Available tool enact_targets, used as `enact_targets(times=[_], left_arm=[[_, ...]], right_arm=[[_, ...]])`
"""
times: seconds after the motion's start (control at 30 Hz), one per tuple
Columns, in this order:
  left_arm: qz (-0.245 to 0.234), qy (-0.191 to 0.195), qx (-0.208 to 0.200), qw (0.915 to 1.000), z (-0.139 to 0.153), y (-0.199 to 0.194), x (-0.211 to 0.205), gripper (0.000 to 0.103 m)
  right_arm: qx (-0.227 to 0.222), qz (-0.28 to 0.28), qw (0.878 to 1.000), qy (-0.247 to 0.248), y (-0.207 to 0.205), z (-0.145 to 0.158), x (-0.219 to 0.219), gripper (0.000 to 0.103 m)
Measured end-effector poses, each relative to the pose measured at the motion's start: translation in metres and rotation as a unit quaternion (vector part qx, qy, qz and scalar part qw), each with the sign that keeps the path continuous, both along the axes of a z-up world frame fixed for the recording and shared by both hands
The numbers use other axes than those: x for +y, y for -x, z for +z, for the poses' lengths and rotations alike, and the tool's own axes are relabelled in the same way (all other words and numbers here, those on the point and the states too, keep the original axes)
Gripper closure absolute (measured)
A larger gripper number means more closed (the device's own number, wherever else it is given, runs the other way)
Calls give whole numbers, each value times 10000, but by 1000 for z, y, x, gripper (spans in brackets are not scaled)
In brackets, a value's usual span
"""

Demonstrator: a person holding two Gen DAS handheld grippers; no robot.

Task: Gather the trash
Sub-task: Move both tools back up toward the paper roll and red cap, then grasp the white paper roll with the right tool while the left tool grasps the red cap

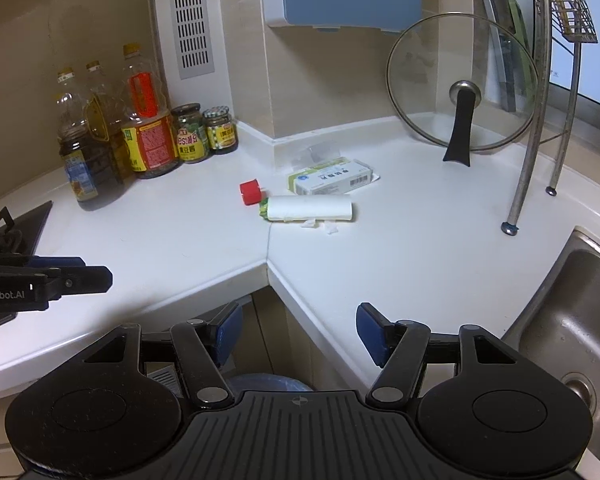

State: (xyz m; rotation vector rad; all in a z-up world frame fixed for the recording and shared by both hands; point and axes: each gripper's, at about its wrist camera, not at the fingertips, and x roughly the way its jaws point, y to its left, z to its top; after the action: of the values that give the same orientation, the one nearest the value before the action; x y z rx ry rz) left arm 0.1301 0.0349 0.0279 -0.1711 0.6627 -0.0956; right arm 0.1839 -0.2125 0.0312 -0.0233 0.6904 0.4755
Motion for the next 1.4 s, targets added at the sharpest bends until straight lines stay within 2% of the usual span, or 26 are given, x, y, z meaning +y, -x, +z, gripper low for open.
enact_targets(times=[0.27,0.47,0.6,0.8,1.07,1.17,1.4], left_arm=[[147,10,22,9999,-2,-25,-8,57],[394,-79,109,9991,-3,-59,-13,57],[555,-136,160,9982,-2,-79,-13,57],[787,-173,340,9962,-3,-101,-9,57],[1113,-259,578,9918,-6,-118,-7,57],[1174,-278,615,9908,-6,-123,-7,57],[1214,-318,681,9897,-8,-136,-4,57]], right_arm=[[-123,400,9991,114,-42,-2,-10,39],[-290,1296,9903,410,-98,-5,-7,39],[-441,2196,9722,686,-137,-12,0,39],[-570,3352,9332,1165,-185,-23,17,39],[-553,4183,8943,1490,-230,-39,43,39],[-592,4359,8843,1567,-242,-43,51,39],[-587,4541,8743,1612,-262,-48,67,39]])
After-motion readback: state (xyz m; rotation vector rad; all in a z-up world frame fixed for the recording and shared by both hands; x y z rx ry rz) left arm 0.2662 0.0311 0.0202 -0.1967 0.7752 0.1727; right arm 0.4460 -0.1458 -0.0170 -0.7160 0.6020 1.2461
